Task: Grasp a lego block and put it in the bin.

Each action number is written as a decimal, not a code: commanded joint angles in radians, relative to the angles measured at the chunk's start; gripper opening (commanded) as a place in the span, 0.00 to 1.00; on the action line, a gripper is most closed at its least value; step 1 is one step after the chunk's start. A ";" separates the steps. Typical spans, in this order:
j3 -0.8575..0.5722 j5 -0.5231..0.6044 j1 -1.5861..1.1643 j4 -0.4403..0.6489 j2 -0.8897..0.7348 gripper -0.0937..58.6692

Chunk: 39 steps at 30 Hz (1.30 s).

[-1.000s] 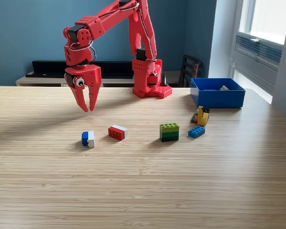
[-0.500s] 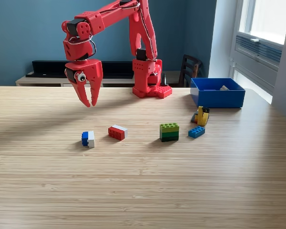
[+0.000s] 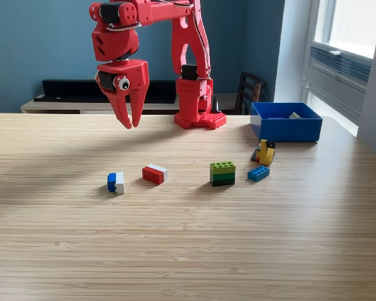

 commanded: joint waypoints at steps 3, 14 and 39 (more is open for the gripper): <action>-0.133 0.018 -0.092 0.071 0.043 0.06; -0.238 0.037 -0.167 0.120 0.043 0.06; -0.238 -0.037 -0.500 0.121 0.041 0.06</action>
